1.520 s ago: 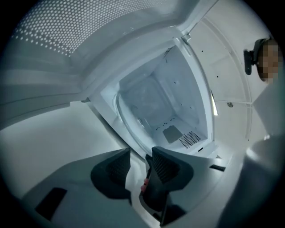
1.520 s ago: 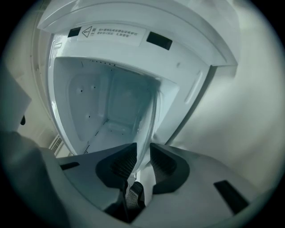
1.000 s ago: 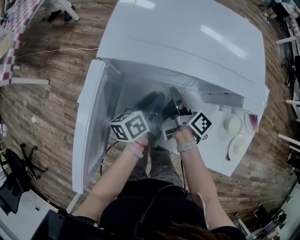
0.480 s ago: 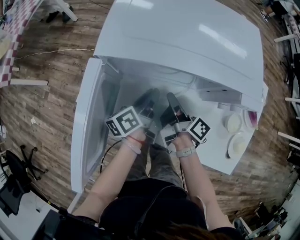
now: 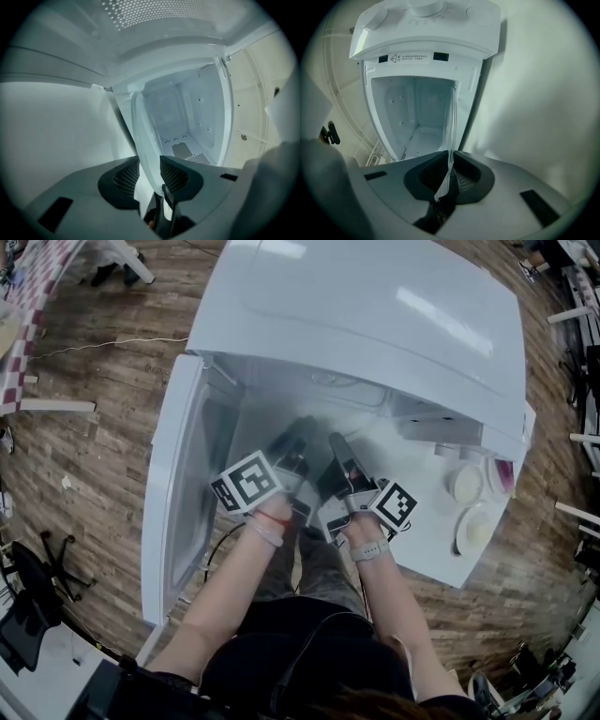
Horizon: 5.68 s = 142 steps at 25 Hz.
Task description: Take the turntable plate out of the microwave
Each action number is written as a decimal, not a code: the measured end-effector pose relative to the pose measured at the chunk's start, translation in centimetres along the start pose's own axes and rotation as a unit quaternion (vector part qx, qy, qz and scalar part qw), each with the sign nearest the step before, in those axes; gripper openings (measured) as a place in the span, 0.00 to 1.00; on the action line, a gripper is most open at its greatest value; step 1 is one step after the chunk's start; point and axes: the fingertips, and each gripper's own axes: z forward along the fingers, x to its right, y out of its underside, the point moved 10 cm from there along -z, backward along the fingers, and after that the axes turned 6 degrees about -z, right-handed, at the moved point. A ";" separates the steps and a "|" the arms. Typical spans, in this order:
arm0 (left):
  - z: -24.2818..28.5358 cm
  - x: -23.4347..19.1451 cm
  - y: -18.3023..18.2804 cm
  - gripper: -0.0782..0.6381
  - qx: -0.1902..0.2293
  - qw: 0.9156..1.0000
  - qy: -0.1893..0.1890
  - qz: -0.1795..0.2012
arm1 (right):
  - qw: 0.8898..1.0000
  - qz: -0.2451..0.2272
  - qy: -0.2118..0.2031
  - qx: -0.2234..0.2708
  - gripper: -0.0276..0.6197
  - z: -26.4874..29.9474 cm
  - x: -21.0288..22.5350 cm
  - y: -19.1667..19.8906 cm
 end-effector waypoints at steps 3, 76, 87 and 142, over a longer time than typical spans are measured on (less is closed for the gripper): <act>-0.1 -0.2 -0.2 0.31 0.008 1.000 0.001 -0.006 | 1.000 0.000 -0.002 -0.003 0.12 -0.4 0.1 0.2; -1.9 -2.0 1.0 0.15 -0.002 0.979 0.116 -0.166 | 0.996 -0.007 -0.029 0.083 0.11 0.0 1.7 -6.2; -1.0 -1.9 -0.1 0.15 0.034 0.981 0.119 -0.149 | 0.996 0.007 -0.037 0.084 0.11 -0.8 2.1 -5.7; -3.6 -2.2 -0.5 0.15 0.086 0.975 0.131 -0.156 | 0.993 -0.035 -0.064 0.093 0.11 -4.5 1.4 -2.9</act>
